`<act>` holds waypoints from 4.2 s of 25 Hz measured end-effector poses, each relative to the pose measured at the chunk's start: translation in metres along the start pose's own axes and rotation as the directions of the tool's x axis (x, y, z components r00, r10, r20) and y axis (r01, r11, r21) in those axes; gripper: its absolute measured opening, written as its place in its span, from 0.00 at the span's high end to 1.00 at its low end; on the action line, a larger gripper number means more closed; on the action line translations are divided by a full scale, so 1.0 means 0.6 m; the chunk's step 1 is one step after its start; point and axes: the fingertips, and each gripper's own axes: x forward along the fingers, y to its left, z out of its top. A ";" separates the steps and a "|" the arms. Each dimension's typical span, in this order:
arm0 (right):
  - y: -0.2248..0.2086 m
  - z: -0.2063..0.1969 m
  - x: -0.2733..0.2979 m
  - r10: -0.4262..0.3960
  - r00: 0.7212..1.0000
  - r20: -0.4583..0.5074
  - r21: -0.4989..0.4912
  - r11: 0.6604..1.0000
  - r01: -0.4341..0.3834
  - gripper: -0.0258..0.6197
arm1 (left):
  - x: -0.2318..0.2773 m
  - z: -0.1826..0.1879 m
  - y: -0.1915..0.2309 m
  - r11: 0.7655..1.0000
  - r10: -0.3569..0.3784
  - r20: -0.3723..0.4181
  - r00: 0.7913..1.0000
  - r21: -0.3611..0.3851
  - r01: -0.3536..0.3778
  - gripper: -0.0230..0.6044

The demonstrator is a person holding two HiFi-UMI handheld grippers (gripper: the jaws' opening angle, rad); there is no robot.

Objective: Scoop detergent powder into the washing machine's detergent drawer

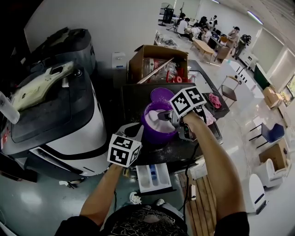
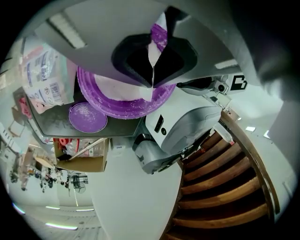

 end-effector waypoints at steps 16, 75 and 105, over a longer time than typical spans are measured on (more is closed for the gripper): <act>0.027 0.028 -0.046 0.229 0.927 0.298 0.148 0.948 -0.282 0.90 | -0.009 0.021 -0.008 0.997 0.071 0.011 0.997 0.011 -0.072 0.96; 0.107 -0.251 -0.103 0.554 0.630 0.544 0.267 0.598 -0.756 0.90 | -0.197 -0.091 -0.186 0.880 0.474 0.005 0.881 -0.055 -0.473 0.96; 0.106 -0.378 0.069 0.444 0.841 0.310 0.261 0.811 -0.524 0.90 | -0.223 -0.218 -0.160 0.909 0.390 -0.108 0.914 -0.114 -0.401 0.96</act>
